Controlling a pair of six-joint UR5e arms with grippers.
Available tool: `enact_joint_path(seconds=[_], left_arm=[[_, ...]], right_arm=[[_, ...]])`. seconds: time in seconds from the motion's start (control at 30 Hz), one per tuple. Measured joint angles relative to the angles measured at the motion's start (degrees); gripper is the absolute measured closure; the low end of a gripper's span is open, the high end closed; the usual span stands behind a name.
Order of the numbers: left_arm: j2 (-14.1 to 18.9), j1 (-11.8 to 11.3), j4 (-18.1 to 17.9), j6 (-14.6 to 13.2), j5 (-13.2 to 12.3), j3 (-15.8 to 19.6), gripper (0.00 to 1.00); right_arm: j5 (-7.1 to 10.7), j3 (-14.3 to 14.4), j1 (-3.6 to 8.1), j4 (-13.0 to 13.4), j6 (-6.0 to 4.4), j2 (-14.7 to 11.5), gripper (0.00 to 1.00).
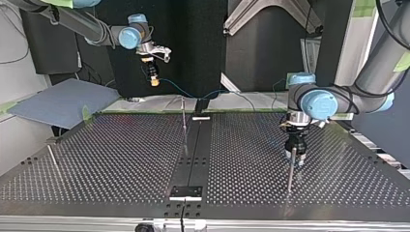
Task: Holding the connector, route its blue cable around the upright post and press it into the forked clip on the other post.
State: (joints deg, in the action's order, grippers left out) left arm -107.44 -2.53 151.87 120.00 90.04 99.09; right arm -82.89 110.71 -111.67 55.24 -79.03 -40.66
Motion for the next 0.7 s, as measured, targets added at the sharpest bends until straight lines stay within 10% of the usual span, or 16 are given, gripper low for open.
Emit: enact_joint_path(seconds=[0.7], left_arm=[[0.0,-2.6,1.1,10.2,-6.3,0.1,0.0]], right_arm=[[0.01,0.0,-0.2,0.1,0.09,0.0,1.0]])
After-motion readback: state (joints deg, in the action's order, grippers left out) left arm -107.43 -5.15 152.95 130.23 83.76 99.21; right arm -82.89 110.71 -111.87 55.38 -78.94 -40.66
